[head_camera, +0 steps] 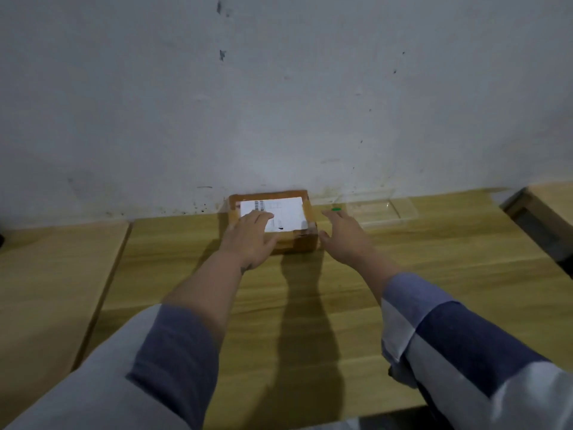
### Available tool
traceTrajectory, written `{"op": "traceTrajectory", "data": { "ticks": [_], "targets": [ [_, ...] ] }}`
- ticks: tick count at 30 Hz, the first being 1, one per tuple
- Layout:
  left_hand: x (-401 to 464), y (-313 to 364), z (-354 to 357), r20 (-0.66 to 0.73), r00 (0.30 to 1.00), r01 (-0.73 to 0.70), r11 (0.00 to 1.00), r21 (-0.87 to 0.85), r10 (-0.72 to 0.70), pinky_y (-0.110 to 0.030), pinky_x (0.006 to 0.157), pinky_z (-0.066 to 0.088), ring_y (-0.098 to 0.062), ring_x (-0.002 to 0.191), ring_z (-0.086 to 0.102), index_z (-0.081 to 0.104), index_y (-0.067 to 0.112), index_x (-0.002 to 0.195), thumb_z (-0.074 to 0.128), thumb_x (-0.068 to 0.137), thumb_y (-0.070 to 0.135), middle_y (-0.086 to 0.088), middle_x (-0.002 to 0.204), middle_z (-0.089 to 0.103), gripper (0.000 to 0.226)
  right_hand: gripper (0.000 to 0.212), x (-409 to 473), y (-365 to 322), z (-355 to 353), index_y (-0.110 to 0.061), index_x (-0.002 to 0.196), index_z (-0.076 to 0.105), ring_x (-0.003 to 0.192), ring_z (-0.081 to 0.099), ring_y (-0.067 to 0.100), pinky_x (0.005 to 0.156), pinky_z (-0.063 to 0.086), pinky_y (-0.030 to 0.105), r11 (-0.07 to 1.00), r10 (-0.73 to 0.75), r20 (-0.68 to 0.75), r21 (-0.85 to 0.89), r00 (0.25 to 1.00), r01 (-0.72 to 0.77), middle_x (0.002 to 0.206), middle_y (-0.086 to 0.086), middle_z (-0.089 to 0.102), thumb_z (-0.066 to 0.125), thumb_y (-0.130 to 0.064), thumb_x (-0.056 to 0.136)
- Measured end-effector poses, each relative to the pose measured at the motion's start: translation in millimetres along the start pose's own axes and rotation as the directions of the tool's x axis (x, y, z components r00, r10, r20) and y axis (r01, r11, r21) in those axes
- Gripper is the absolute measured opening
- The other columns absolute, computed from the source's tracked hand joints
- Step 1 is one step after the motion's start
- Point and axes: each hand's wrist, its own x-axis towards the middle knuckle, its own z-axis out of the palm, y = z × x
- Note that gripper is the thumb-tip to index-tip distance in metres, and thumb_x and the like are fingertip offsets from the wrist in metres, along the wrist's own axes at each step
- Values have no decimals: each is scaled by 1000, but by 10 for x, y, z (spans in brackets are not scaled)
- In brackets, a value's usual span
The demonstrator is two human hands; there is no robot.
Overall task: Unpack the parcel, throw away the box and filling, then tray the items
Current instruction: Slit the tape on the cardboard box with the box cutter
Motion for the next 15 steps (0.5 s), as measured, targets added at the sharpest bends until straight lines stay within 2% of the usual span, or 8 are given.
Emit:
{"op": "traceTrajectory", "data": {
  "ticks": [5,10,15],
  "targets": [
    [214,-164,271,109,992,-68,996,60,61,-51,119,0,-18,148,2,21,24,150,39,94,55,2,161,10,67,56,89,276,320,-12,144,33,136,36,32,111,35,44,988,155,25,4,988,-155,150,13,34,50,-23,92],
    [462,-287,424,114,991,-87,989,118,73,-53,117,-7,-17,148,-10,9,26,152,34,87,68,2,162,-2,82,55,255,479,505,-9,143,32,136,35,30,112,36,44,971,237,15,-40,971,-236,151,11,32,48,-24,92],
    [551,-376,566,97,992,-106,965,238,85,-53,117,-8,-18,147,-13,2,31,152,10,77,79,3,161,-6,89,56,422,530,674,-13,145,28,142,23,30,114,31,46,960,257,-14,-106,966,-257,155,11,23,46,-27,94]
  ]
}}
